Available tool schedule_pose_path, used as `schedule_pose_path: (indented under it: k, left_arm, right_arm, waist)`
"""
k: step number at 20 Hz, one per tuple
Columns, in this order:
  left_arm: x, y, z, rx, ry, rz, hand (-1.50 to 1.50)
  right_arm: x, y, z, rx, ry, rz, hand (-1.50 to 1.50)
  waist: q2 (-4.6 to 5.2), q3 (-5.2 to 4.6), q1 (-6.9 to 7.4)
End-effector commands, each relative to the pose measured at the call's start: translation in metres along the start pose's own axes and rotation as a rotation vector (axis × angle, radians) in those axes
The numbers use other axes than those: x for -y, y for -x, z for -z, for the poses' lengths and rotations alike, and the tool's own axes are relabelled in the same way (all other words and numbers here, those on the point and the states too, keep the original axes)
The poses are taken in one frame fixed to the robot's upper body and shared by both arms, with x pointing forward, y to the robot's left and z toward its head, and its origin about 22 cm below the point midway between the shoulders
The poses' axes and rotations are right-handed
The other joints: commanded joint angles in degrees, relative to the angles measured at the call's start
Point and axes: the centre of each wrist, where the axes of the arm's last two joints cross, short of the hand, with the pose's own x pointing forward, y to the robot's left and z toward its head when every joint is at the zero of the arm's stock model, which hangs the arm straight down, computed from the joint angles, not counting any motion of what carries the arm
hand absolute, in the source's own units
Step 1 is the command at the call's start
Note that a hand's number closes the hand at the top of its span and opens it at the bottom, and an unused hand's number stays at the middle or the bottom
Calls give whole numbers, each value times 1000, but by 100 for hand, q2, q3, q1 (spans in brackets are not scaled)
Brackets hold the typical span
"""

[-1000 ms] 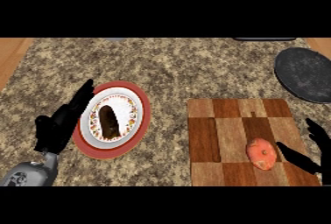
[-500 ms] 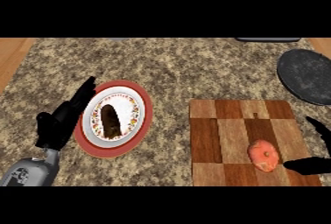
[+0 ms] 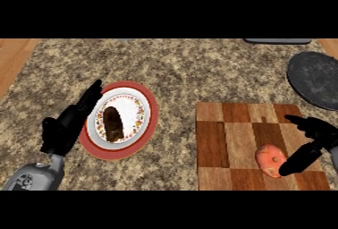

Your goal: Pick the squash from the cutting board and place it in the pan

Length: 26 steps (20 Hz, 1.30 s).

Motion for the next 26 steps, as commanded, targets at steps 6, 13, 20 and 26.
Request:
schedule_pose_path:
  k: [6, 13, 20, 26]
  left_arm:
    - [-2, -1, 3, -9, -23, -1, 0]
    - [13, -4, -1, -12, -3, -18, 0]
    - [-13, -3, 13, -12, -18, -2, 0]
    - [-24, 16, 4, -5, -25, 4, 0]
  right_arm:
    - [-14, -44, -9, -168, -77, -160, -150]
    - [-11, -39, 10, -225, -72, -177, -150]
    - [-30, -42, 15, -220, -60, -182, -150]
    - [-58, -30, 25, -230, -58, -201, -150]
  waist:
    - [-25, 1, -122]
    - [-21, 8, -80]
    - [-13, 9, -139]
    - [-10, 7, -158]
